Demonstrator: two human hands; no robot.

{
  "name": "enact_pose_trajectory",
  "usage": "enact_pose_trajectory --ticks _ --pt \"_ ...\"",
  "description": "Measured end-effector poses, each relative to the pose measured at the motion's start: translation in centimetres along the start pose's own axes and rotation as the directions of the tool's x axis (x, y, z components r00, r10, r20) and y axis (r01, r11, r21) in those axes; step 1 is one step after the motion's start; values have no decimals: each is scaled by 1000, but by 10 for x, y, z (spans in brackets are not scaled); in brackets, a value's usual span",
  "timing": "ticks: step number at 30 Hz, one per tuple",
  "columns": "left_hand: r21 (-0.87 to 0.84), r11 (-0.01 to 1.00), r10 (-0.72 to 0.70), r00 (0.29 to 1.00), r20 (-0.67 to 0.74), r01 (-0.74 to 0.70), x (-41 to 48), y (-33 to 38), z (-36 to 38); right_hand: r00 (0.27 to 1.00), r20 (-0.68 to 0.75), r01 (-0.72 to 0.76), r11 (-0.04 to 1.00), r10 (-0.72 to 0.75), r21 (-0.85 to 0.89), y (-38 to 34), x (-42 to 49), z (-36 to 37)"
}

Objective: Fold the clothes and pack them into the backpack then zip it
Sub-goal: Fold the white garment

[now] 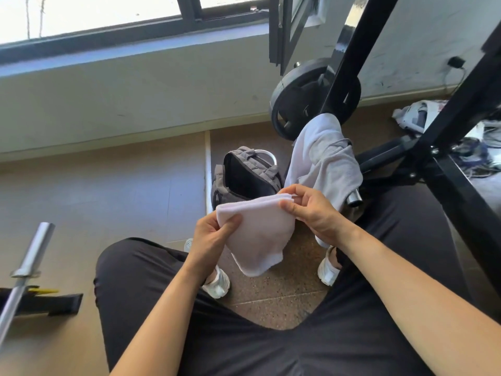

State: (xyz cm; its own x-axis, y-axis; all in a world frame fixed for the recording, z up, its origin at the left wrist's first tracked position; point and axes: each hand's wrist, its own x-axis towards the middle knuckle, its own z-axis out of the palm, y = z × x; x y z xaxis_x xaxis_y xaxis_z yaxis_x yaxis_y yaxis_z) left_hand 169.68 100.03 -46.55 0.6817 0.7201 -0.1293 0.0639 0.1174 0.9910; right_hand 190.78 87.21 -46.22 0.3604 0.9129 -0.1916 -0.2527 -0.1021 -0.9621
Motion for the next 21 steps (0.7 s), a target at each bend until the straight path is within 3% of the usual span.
enact_pose_trajectory --ticks 3,5,8,13,16,21 --pt "-98 993 -59 998 -8 58 1 2 0 980 169 -106 994 100 23 5 0 5" --pt "-204 974 -99 995 -10 95 2 3 -3 954 237 -172 982 185 -74 12 1 9" --pt "-334 931 -160 987 -12 147 2 6 -7 923 289 -191 955 254 -228 22 2 18" --pt "-490 839 -334 935 -124 235 8 7 -22 903 303 -211 930 304 -302 24 3 25" --pt "-569 777 -416 899 -140 270 10 6 -28 926 253 -219 944 280 -246 20 3 25" --pt "-630 726 -423 901 -92 276 11 7 -19 949 221 -235 972 226 17 11 -6 32"
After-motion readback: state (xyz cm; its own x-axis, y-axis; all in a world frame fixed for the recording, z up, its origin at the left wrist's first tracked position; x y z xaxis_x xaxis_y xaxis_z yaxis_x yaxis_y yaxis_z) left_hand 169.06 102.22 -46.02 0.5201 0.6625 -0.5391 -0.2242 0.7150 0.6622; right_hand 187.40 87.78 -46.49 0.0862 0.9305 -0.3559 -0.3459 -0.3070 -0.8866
